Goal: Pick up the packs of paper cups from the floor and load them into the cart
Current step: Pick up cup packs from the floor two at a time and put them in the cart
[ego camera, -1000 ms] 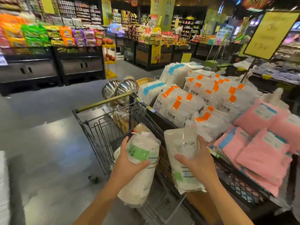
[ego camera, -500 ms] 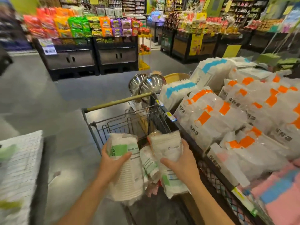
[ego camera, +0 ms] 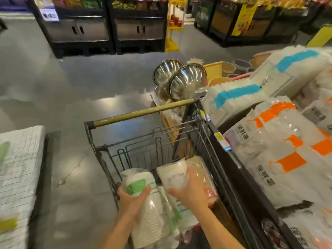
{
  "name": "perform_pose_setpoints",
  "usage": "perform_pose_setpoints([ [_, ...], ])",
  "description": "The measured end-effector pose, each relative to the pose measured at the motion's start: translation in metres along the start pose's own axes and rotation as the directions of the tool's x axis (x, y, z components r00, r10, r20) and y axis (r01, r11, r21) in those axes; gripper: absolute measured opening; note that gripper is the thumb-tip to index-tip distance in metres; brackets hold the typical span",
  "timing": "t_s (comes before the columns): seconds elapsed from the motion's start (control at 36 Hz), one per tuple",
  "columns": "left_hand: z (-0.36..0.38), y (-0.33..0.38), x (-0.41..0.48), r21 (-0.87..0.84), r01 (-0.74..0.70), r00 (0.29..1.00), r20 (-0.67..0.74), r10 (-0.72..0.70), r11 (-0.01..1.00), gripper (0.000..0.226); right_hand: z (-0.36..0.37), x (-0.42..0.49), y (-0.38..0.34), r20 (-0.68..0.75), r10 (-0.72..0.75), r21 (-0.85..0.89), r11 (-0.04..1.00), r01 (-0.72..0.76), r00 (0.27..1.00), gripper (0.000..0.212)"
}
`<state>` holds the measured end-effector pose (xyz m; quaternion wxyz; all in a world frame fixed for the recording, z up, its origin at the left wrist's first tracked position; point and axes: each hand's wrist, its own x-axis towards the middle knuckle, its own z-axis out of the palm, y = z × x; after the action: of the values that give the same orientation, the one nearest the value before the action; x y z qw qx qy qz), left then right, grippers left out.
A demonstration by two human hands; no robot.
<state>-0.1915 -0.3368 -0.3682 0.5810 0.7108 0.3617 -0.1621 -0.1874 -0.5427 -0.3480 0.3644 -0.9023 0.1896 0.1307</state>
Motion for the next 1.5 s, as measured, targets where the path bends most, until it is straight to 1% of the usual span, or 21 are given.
perform_pose_setpoints([
  [0.06, 0.002, 0.000, 0.013, 0.048, 0.032, 0.999, 0.009, -0.033, 0.998, 0.120, 0.012, 0.017, -0.003, 0.042, 0.013, -0.036, 0.999, -0.012, 0.999, 0.127],
  [0.11, 0.005, 0.000, 0.021, 0.127, 0.034, 0.999, 0.035, -0.039, 0.991, 0.116, 0.019, 0.029, -0.004, 0.073, 0.024, -0.077, 0.997, -0.019, 0.997, 0.124],
  [0.17, 0.007, 0.002, 0.024, 0.215, -0.028, 0.997, 0.071, 0.013, 0.976, 0.109, 0.023, 0.035, -0.005, 0.088, 0.027, -0.101, 0.995, -0.018, 0.996, 0.120],
  [0.25, 0.011, 0.008, 0.026, 0.296, -0.131, 0.984, 0.155, 0.088, 0.946, 0.105, 0.024, 0.035, -0.006, 0.067, 0.011, -0.131, 0.991, -0.002, 0.998, 0.115],
  [0.33, 0.016, 0.019, 0.027, 0.408, -0.223, 0.960, 0.248, 0.127, 0.886, 0.098, 0.019, 0.035, -0.005, 0.057, 0.015, -0.158, 0.987, -0.006, 0.998, 0.113],
  [0.39, 0.024, 0.030, 0.026, 0.514, -0.326, 0.936, 0.296, 0.193, 0.793, 0.091, 0.011, 0.035, -0.004, 0.055, 0.027, -0.191, 0.981, -0.016, 0.998, 0.108],
  [0.47, 0.038, 0.051, 0.018, 0.659, -0.504, 0.863, 0.401, 0.306, 0.559, 0.083, -0.009, 0.032, -0.001, 0.013, 0.047, -0.266, 0.963, -0.042, 0.999, 0.103],
  [0.56, 0.056, 0.072, 0.006, 0.682, -0.647, 0.758, 0.532, 0.376, 0.339, 0.078, -0.036, 0.021, 0.005, -0.085, 0.059, -0.325, 0.942, -0.084, 0.995, 0.092],
  [0.61, 0.070, 0.085, -0.008, 0.675, -0.706, 0.698, 0.612, 0.372, 0.212, 0.077, -0.059, 0.008, 0.012, -0.122, 0.083, -0.347, 0.930, -0.121, 0.989, 0.083],
  [0.72, 0.100, 0.111, -0.047, 0.588, -0.807, 0.531, 0.756, 0.383, -0.043, 0.068, -0.110, -0.034, 0.033, -0.189, 0.128, -0.378, 0.905, -0.192, 0.974, 0.086],
  [0.78, 0.116, 0.119, -0.075, 0.524, -0.838, 0.442, 0.816, 0.373, -0.152, 0.074, -0.134, -0.066, 0.046, -0.243, 0.153, -0.361, 0.902, -0.236, 0.958, 0.087],
  [0.83, 0.132, 0.123, -0.106, 0.427, -0.868, 0.335, 0.881, 0.335, -0.253, 0.078, -0.155, -0.101, 0.061, -0.297, 0.193, -0.331, 0.898, -0.290, 0.935, 0.085],
  [0.89, 0.148, 0.123, -0.141, 0.314, -0.892, 0.225, 0.933, 0.282, -0.326, 0.075, -0.172, -0.140, 0.078, -0.351, 0.249, -0.282, 0.891, -0.355, 0.903, 0.080],
  [0.94, 0.163, 0.119, -0.180, 0.207, -0.899, 0.132, 0.968, 0.212, -0.385, 0.074, -0.187, -0.184, 0.093, -0.409, 0.307, -0.232, 0.876, -0.423, 0.859, 0.077],
  [1.06, 0.185, 0.093, -0.270, -0.001, -0.850, -0.041, 0.997, 0.064, -0.527, 0.073, -0.202, -0.283, 0.126, -0.485, 0.426, -0.151, 0.819, -0.553, 0.764, 0.082],
  [1.14, 0.189, 0.055, -0.340, -0.168, -0.799, -0.186, 0.982, -0.028, -0.577, 0.073, -0.197, -0.368, 0.150, -0.555, 0.496, -0.078, 0.768, -0.635, 0.668, 0.078],
  [1.22, 0.179, 0.003, -0.408, -0.303, -0.739, -0.293, 0.949, -0.118, -0.601, 0.072, -0.179, -0.459, 0.169, -0.607, 0.563, 0.027, 0.720, -0.693, 0.561, 0.075],
  [1.28, 0.165, -0.037, -0.452, -0.396, -0.683, -0.364, 0.913, -0.183, -0.614, 0.072, -0.160, -0.523, 0.181, -0.619, 0.613, 0.098, 0.681, -0.726, 0.491, 0.068],
  [1.33, 0.144, -0.077, -0.492, -0.481, -0.643, -0.426, 0.871, -0.243, -0.597, 0.072, -0.137, -0.583, 0.190, -0.597, 0.678, 0.160, 0.624, -0.765, 0.428, 0.064],
  [1.39, 0.122, -0.120, -0.531, -0.575, -0.587, -0.492, 0.812, -0.313, -0.570, 0.071, -0.108, -0.643, 0.197, -0.604, 0.723, 0.227, 0.560, -0.796, 0.336, 0.062],
  [1.5, 0.071, -0.204, -0.602, -0.724, -0.446, -0.565, 0.684, -0.461, -0.526, 0.072, -0.042, -0.751, 0.201, -0.589, 0.793, 0.360, 0.428, -0.829, 0.154, 0.060],
])
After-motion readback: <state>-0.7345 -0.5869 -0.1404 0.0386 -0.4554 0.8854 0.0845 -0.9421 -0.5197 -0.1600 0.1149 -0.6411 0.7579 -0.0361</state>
